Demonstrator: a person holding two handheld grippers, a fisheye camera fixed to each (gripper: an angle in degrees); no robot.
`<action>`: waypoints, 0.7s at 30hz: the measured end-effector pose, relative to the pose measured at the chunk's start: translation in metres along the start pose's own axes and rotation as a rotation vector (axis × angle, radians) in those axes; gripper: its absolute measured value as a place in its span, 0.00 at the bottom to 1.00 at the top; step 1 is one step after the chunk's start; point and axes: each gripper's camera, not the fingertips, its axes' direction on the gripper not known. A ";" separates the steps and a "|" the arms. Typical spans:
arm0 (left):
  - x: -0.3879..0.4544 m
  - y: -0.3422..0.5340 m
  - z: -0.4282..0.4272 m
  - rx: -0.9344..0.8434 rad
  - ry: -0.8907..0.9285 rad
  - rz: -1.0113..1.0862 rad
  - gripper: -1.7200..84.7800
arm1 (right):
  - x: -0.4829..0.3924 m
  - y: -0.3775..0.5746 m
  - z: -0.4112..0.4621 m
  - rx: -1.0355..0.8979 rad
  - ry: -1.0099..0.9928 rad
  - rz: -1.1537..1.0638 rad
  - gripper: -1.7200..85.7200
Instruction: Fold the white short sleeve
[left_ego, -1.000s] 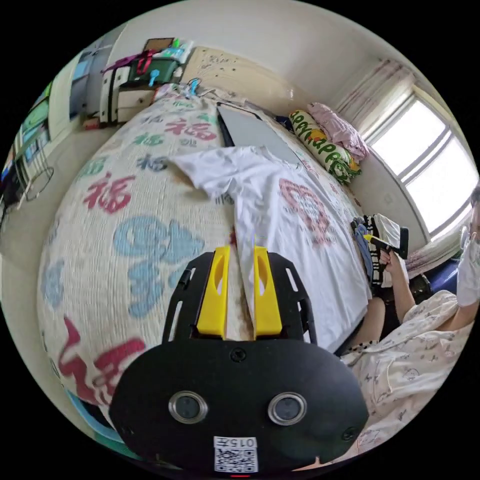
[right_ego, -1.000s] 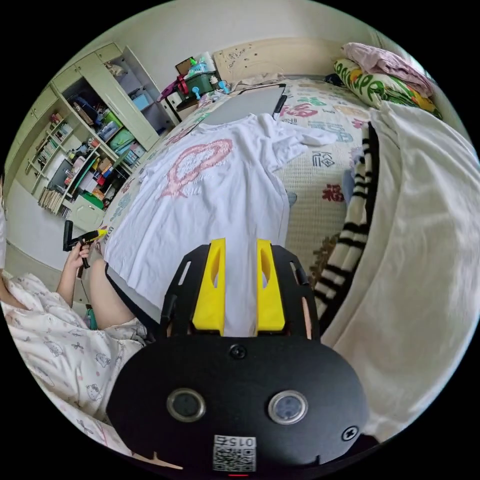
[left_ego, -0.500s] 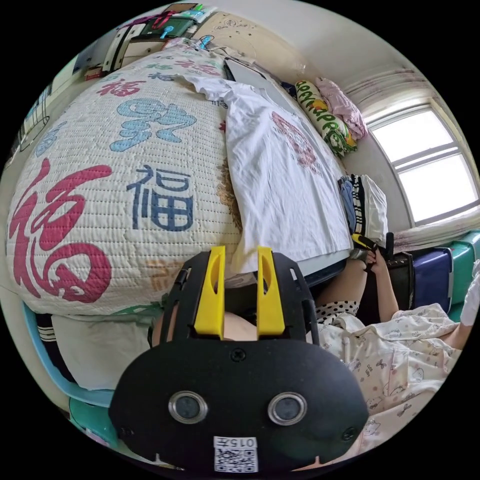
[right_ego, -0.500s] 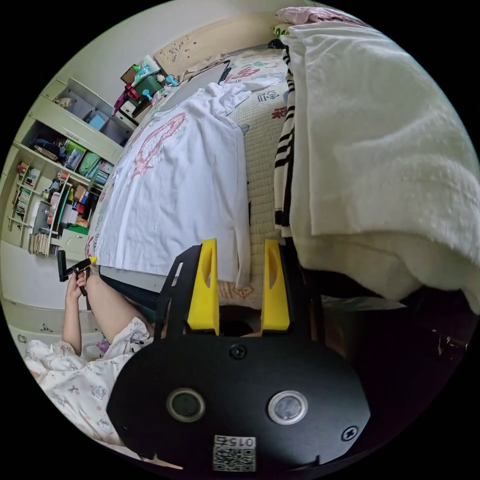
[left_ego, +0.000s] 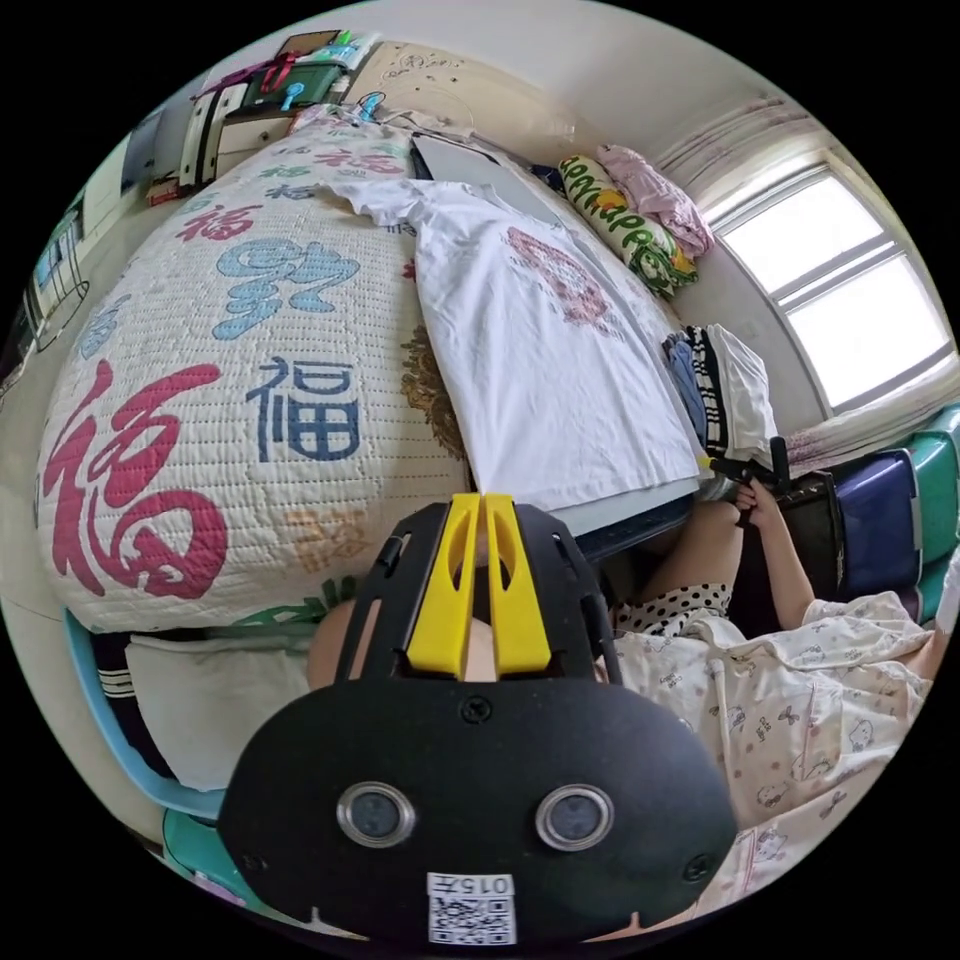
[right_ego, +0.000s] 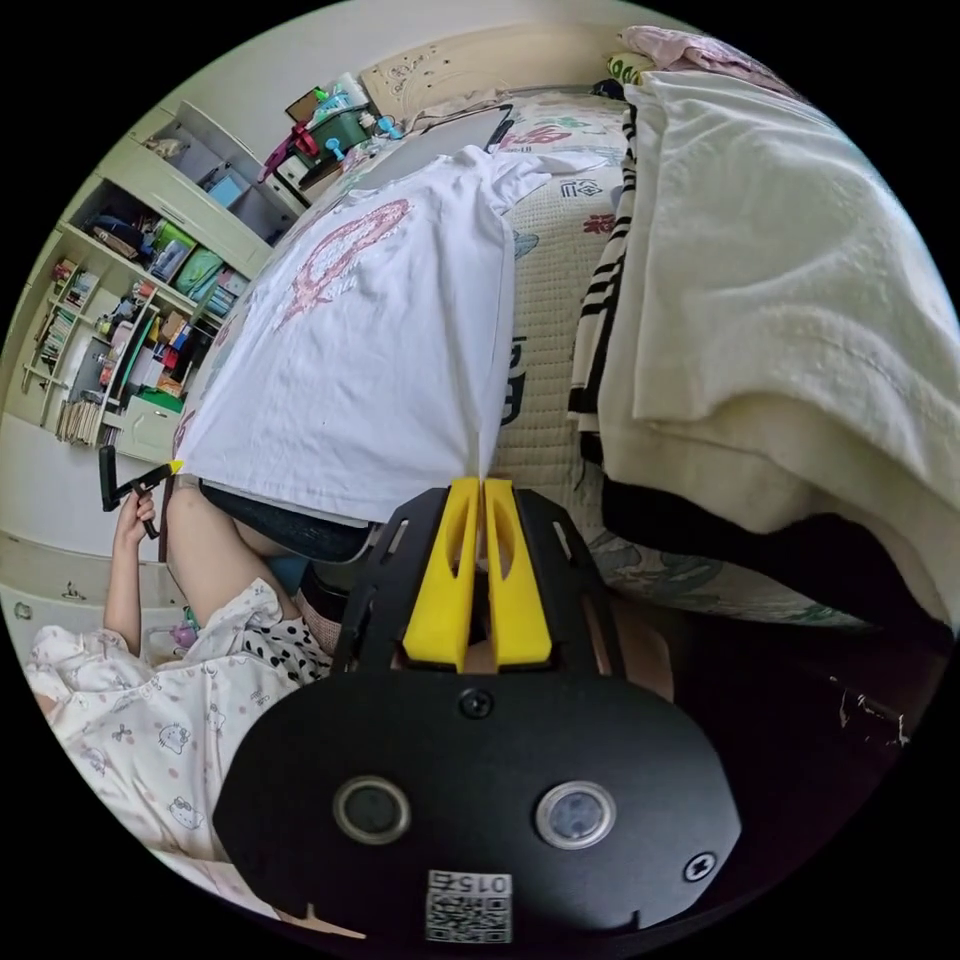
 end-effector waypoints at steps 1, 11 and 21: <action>0.002 -0.003 0.001 -0.014 -0.009 -0.007 0.01 | -0.002 -0.004 0.002 -0.006 -0.003 0.000 0.02; 0.037 -0.046 -0.020 -0.028 -0.130 -0.079 0.04 | -0.004 -0.064 -0.032 0.056 0.000 -0.014 0.06; 0.245 -0.308 0.003 0.148 -0.079 0.311 0.09 | 0.050 -0.286 0.014 0.414 -0.150 0.094 0.10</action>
